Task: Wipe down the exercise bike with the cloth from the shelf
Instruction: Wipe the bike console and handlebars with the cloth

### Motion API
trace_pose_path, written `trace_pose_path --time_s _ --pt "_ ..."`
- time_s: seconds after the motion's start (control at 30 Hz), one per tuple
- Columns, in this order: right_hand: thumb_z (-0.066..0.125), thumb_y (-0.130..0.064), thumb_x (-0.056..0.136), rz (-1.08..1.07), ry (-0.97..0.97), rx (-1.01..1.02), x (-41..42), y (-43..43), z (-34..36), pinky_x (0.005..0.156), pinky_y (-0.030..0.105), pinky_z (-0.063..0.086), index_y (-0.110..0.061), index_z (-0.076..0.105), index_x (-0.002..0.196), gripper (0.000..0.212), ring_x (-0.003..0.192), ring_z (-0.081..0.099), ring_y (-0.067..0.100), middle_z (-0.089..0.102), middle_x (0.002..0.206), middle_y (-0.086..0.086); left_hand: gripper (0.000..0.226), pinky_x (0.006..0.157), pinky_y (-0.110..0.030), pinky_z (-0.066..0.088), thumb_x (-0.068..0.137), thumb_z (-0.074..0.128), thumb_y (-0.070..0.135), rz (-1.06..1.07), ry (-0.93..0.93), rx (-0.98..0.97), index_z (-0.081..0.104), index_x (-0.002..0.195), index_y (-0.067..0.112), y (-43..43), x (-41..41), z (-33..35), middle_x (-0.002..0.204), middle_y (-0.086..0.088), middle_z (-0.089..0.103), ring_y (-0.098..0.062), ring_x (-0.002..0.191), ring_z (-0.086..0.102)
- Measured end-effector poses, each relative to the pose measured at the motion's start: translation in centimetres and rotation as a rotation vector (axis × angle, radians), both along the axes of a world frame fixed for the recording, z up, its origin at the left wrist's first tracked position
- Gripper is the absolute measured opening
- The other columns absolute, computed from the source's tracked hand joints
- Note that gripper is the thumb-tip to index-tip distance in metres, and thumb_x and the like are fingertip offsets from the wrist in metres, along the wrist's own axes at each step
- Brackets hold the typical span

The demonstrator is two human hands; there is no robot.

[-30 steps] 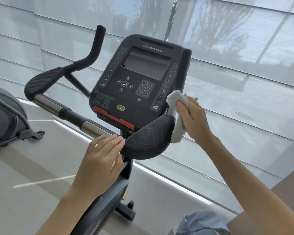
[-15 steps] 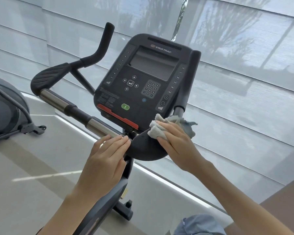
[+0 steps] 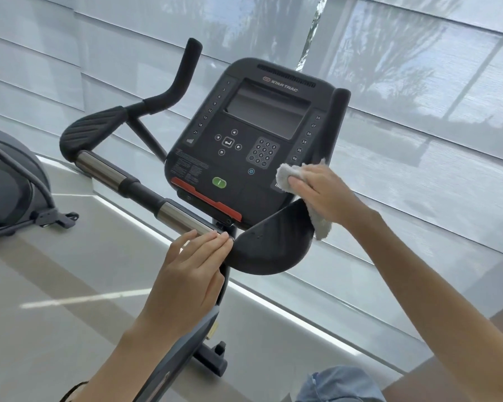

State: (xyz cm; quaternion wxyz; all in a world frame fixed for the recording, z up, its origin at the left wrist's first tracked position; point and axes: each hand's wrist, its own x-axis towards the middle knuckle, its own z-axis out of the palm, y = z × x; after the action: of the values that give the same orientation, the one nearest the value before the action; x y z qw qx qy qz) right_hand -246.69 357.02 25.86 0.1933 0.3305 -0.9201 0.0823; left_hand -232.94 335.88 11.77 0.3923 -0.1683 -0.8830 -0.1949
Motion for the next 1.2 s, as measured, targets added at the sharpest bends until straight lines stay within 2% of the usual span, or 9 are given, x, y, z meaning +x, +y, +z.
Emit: trace_pose_path --time_s 0.1,0.33,0.6,0.67,0.77,0.83,0.93,1.07,1.2 --pt "0.040 -0.030 0.098 -0.065 -0.135 0.110 -0.6 -0.9 -1.5 0.077 0.037 0.037 -0.029 0.044 0.052 0.047 0.061 0.048 -0.002 0.048 0.052 -0.012 0.042 0.103 -0.044 0.036 0.095 0.034 0.022 0.006 0.009 -0.010 0.068 0.115 0.006 -0.1 -0.1 -0.1 0.117 -0.006 0.068 -0.021 0.114 0.061" --pt "0.039 -0.042 0.097 -0.001 -0.173 0.159 1.1 -3.0 -2.0 0.054 0.025 0.029 -0.016 0.037 0.057 0.048 0.057 0.046 0.010 0.045 0.055 -0.003 0.059 0.102 -0.052 0.041 0.101 0.016 0.032 0.019 -0.013 -0.059 0.068 0.115 0.009 -0.4 0.0 0.1 0.119 -0.004 0.067 -0.021 0.117 0.059" --pt "0.041 -0.028 0.100 0.306 -0.289 0.101 4.4 -5.5 -3.4 0.069 0.020 0.036 -0.008 0.057 0.074 0.037 0.072 0.051 0.006 0.056 0.075 -0.007 0.050 0.101 -0.051 0.038 0.100 0.023 0.024 0.035 0.058 -0.095 0.067 0.116 0.006 -0.9 0.3 -0.4 0.122 -0.006 0.065 -0.022 0.121 0.055" --pt "0.042 -0.022 0.100 0.380 -0.265 -0.002 4.8 -4.6 -3.6 0.074 0.014 0.033 -0.014 0.055 0.075 0.030 0.074 0.050 0.000 0.054 0.077 -0.016 0.049 0.100 -0.051 0.039 0.100 0.024 0.024 0.029 0.066 -0.090 0.068 0.115 0.006 -0.9 0.4 -0.5 0.121 -0.006 0.065 -0.021 0.120 0.056" --pt "0.043 -0.021 0.098 0.475 -0.177 -0.094 5.5 -3.3 -3.9 0.084 0.024 0.043 -0.030 0.052 0.077 0.025 0.081 0.054 -0.002 0.057 0.085 -0.024 0.050 0.101 -0.049 0.039 0.101 0.024 0.025 0.031 0.070 -0.083 0.068 0.114 0.006 -0.8 0.4 -0.3 0.120 -0.006 0.066 -0.021 0.119 0.057" --pt "0.046 -0.016 0.095 0.527 -0.079 -0.098 5.5 -2.1 -4.5 0.096 0.031 0.044 -0.011 0.068 0.086 0.025 0.096 0.062 0.012 0.068 0.102 -0.006 0.051 0.103 -0.048 0.037 0.101 0.023 0.026 0.036 0.060 -0.082 0.068 0.114 0.007 -0.7 0.5 -0.3 0.120 -0.006 0.066 -0.021 0.118 0.058" --pt "0.048 -0.013 0.092 0.531 0.086 -0.121 5.3 -0.1 -5.7 0.099 0.037 0.045 0.005 0.071 0.096 0.029 0.108 0.062 0.024 0.067 0.113 0.011 0.052 0.103 -0.048 0.037 0.101 0.022 0.027 0.048 0.042 -0.072 0.068 0.115 0.007 -0.6 0.6 -0.3 0.120 -0.006 0.066 -0.021 0.119 0.058" --pt "0.047 -0.010 0.090 0.492 0.168 -0.239 5.6 2.2 -6.3 0.080 0.034 0.051 0.001 0.066 0.067 0.032 0.086 0.066 0.020 0.070 0.096 0.007 0.054 0.105 -0.047 0.039 0.100 0.020 0.029 0.064 0.025 -0.081 0.069 0.113 0.008 -0.5 0.7 -0.2 0.119 -0.006 0.067 -0.021 0.117 0.059" --pt "0.043 -0.017 0.091 0.281 0.074 -0.493 5.3 3.2 -4.8 0.061 0.027 0.040 -0.012 0.034 0.050 0.042 0.054 0.040 0.006 0.043 0.057 -0.008 0.055 0.105 -0.051 0.036 0.100 0.022 0.035 0.073 0.023 -0.084 0.071 0.110 0.010 -0.6 0.6 -0.1 0.115 -0.005 0.069 -0.022 0.113 0.062"
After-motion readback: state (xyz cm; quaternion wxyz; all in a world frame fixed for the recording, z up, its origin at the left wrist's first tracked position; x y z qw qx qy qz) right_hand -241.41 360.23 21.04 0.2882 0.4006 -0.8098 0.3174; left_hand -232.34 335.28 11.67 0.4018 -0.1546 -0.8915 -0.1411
